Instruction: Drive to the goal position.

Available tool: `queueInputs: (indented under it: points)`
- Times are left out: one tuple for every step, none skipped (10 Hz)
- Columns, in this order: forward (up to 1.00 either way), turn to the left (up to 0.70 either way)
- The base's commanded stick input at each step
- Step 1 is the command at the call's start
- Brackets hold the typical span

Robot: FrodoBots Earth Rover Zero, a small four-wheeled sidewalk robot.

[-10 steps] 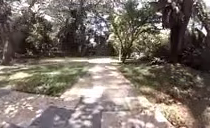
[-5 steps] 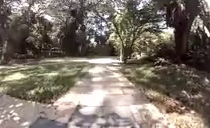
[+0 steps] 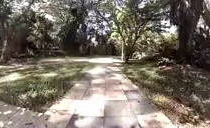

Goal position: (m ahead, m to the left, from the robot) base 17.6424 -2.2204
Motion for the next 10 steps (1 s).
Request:
queueInputs:
  points:
    - [0.5,-0.43]
    - [0.5,-0.21]
    - [0.5,0.0]
    - [0.5,0.0]
    - [0.5,0.0]
    - [0.5,0.0]
    - [0.5,0.0]
    - [0.5,0.0]
    - [0.5,0.0]
    - [0.5,0.0]
